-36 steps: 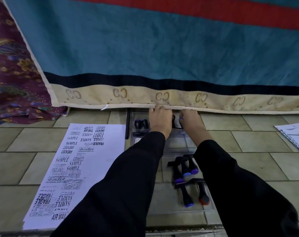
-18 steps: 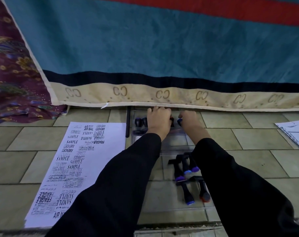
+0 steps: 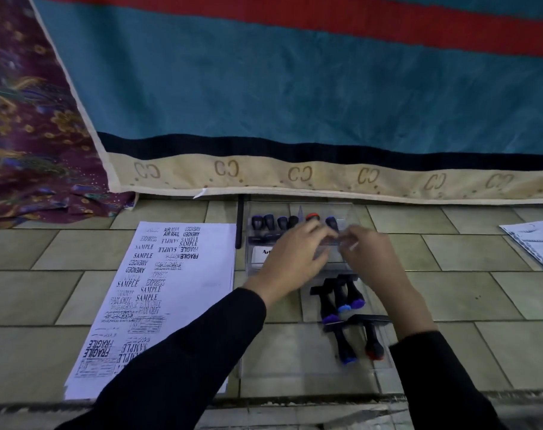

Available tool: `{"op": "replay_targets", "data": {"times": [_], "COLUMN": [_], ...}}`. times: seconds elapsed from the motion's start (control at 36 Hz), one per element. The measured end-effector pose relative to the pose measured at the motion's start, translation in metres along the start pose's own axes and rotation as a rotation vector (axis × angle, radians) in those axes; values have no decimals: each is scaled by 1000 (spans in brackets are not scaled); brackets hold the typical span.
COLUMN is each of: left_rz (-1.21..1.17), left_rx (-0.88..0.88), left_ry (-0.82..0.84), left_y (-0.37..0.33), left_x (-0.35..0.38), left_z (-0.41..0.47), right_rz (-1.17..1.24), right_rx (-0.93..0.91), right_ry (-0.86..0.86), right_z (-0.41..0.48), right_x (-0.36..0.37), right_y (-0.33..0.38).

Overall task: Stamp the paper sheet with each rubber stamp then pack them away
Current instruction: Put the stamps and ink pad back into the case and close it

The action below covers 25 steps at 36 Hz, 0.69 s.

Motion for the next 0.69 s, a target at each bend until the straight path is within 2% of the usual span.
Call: {"op": "replay_targets", "data": {"times": [0.08, 0.28, 0.47, 0.69], "left_rz": [-5, 29, 118, 150], "left_rx": [55, 120, 133, 78], "left_ry": [119, 258, 303, 305], "left_y": [-7, -15, -14, -5], "left_x": [-1, 7, 18, 18], "left_z": [-25, -68, -74, -75], "right_rz": [-53, -79, -239, -320], "right_rx": [24, -1, 21, 72], "right_ry": [120, 137, 121, 189], "right_z": [-32, -75, -79, -75], "right_x": [-1, -4, -2, 0], "right_y": [-10, -12, -3, 3]}}
Point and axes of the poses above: each hand's wrist, its own z-axis towards the middle knuckle, its own x-axis out of the palm, y = z × x, the point moved 5 cm from there along z, towards the middle knuckle, and after that the axes turned 11 degrees about -y, right-handed, at the moved point
